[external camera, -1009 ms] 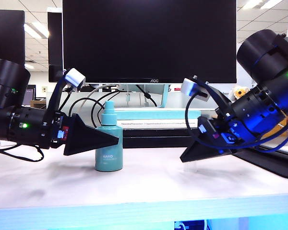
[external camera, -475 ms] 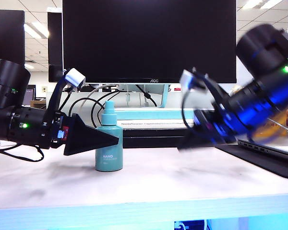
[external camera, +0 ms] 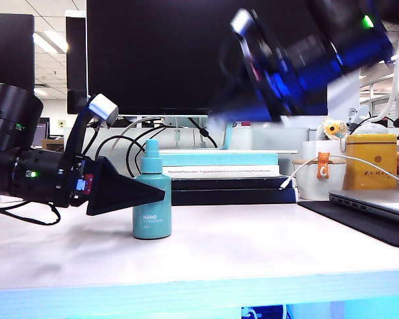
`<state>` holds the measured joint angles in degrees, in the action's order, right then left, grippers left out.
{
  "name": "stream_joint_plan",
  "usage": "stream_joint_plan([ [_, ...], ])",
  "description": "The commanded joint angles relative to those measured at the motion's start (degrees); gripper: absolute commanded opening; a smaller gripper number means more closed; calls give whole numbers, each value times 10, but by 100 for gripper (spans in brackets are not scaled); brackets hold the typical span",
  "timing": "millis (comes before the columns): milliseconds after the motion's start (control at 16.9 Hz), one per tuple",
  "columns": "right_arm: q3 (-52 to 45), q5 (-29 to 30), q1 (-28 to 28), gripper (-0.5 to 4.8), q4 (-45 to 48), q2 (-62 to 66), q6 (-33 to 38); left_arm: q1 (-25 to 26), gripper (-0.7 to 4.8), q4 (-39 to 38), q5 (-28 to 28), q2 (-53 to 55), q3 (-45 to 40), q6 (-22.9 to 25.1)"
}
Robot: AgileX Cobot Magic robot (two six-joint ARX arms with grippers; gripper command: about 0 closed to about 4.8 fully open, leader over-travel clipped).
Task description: Pick up the sprayer with the left hand, pick up its lid with the right hand then put the lid on the sprayer.
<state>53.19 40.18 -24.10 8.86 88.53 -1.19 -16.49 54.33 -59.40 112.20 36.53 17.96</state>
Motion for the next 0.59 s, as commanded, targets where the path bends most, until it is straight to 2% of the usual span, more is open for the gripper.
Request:
stream_joint_plan([
  [59, 41, 23, -15, 107, -46, -3, 1, -5, 232, -19, -5, 3, -1, -4],
  [475, 58, 17, -57, 107, -70, 4, -9, -38, 232, -44, -26, 3, 31, -3],
  [593, 58, -2, -58, 107, -91, 4, -43, -48, 232, -50, -34, 3, 31, -3],
])
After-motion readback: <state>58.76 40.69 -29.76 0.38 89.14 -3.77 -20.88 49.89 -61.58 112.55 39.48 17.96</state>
